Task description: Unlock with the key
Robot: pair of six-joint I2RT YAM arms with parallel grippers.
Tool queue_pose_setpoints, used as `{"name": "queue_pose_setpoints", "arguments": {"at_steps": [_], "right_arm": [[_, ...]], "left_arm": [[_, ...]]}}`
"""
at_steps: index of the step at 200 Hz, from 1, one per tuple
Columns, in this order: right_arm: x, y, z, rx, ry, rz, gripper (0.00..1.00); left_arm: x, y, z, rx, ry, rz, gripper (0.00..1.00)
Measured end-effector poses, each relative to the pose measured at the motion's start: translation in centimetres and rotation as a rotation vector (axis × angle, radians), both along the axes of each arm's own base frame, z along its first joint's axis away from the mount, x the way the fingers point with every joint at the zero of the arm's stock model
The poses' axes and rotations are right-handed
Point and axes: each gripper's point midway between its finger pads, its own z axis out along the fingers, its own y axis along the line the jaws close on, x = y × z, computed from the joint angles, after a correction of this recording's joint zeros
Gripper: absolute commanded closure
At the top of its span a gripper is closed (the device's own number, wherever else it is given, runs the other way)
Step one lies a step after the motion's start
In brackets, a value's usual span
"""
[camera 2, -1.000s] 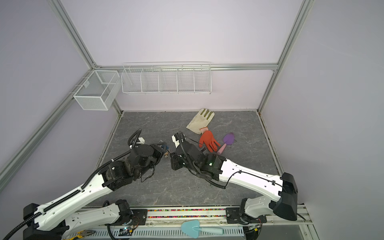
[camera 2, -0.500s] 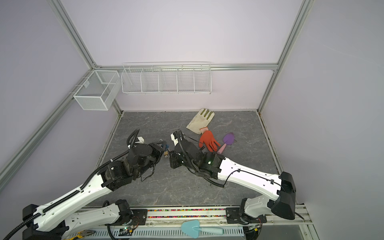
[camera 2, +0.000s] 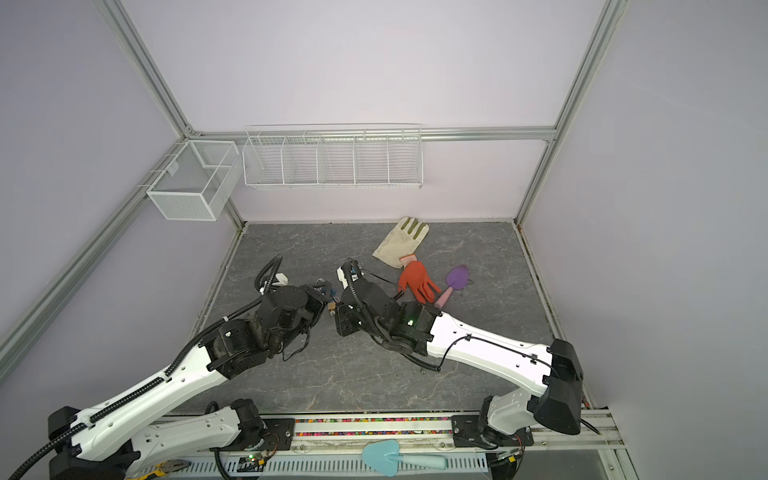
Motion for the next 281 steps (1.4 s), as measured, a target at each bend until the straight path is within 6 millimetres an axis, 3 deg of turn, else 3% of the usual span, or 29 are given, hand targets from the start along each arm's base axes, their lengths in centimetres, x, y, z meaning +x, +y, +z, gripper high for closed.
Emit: {"name": "queue_pose_setpoints", "arguments": {"at_steps": [59, 111, 163, 209, 281], "right_arm": [[0.4, -0.3, 0.8, 0.086, 0.085, 0.013, 0.93], [0.1, -0.5, 0.8, 0.026, 0.013, -0.011, 0.94], [-0.1, -0.2, 1.0, 0.135, 0.107, 0.0, 0.94], [-0.6, -0.1, 2.4, 0.293, 0.195, 0.0, 0.94], [-0.7, -0.2, 4.2, 0.401, 0.215, 0.008, 0.94]], "left_arm": [[-0.7, -1.4, 0.2, -0.003, -0.006, -0.086, 1.0], [-1.1, -1.4, 0.5, -0.013, -0.007, -0.102, 1.0], [-1.0, -1.3, 0.4, -0.028, -0.027, -0.102, 1.0], [-1.4, -1.2, 1.8, -0.083, -0.085, -0.126, 1.0], [-1.7, -1.0, 3.8, -0.118, -0.159, -0.147, 1.0]]}}
